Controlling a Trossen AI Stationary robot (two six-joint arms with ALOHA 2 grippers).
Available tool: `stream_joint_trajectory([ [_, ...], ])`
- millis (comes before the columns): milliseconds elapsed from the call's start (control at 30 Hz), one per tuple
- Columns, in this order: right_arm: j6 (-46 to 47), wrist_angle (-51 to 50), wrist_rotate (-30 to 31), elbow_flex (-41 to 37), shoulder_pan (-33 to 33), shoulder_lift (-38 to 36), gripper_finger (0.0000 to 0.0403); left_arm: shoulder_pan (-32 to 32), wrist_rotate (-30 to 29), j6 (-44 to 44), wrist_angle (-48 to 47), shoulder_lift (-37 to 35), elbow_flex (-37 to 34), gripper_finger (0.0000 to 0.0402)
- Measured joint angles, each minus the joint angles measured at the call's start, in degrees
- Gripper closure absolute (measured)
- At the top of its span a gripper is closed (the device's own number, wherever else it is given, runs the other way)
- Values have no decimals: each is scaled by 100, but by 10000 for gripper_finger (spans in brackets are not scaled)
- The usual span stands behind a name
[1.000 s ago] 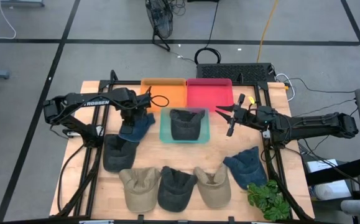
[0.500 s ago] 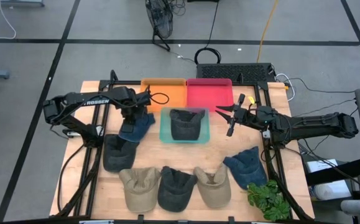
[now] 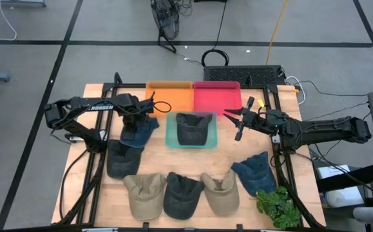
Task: Pick & Place hat
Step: Put the top blue cap into the orange bin
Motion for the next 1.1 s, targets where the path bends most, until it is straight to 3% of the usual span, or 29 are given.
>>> stream_joint_trajectory([
  [833,-8,-71,0,0,0,2,353,-7,161,-277,263,-33,175,265],
  [933,-2,-71,0,0,-2,2,353,-9,162,-262,280,-33,175,296],
  [1100,3,-71,1,0,-1,2,353,-9,169,-279,280,-33,175,386],
])
